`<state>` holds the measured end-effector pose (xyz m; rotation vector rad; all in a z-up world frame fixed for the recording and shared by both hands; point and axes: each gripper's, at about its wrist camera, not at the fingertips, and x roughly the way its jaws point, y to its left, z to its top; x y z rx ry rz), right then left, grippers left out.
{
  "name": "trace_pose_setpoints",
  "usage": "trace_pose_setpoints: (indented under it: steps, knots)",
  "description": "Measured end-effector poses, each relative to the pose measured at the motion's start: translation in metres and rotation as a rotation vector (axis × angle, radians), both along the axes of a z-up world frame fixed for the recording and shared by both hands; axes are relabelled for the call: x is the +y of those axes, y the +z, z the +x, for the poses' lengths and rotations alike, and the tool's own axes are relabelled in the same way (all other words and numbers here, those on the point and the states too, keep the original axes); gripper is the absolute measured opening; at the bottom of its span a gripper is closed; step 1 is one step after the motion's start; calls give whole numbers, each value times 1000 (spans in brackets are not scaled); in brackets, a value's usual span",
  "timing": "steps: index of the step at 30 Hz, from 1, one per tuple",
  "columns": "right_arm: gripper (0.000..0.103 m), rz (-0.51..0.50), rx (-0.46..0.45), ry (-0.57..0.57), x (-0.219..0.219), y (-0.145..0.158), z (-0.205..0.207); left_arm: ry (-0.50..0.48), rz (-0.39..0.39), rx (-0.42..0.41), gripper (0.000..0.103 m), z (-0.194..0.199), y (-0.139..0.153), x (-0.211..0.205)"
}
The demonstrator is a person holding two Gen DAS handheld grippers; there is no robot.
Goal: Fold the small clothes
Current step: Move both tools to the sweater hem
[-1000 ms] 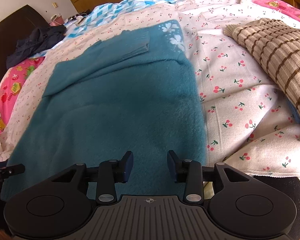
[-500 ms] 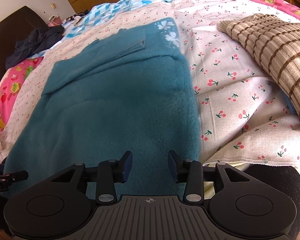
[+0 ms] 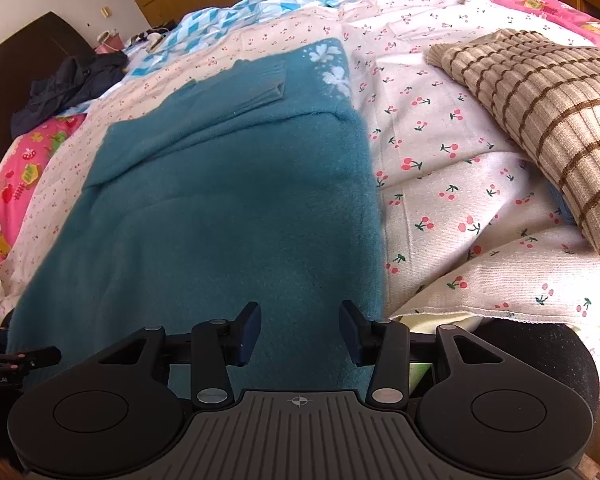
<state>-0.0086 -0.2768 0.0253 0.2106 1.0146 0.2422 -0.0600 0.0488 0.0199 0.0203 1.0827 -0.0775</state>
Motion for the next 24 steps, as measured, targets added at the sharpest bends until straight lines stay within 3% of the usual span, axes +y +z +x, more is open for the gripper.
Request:
trace_pose_setpoints:
  steps: [12, 24]
  knots:
    - [51, -8, -12, -21, -6, 4, -9, -13, 7, 0, 75, -3, -1, -3]
    - [52, -32, 18, -36, -5, -4, -11, -9, -8, -22, 75, -7, -2, -2]
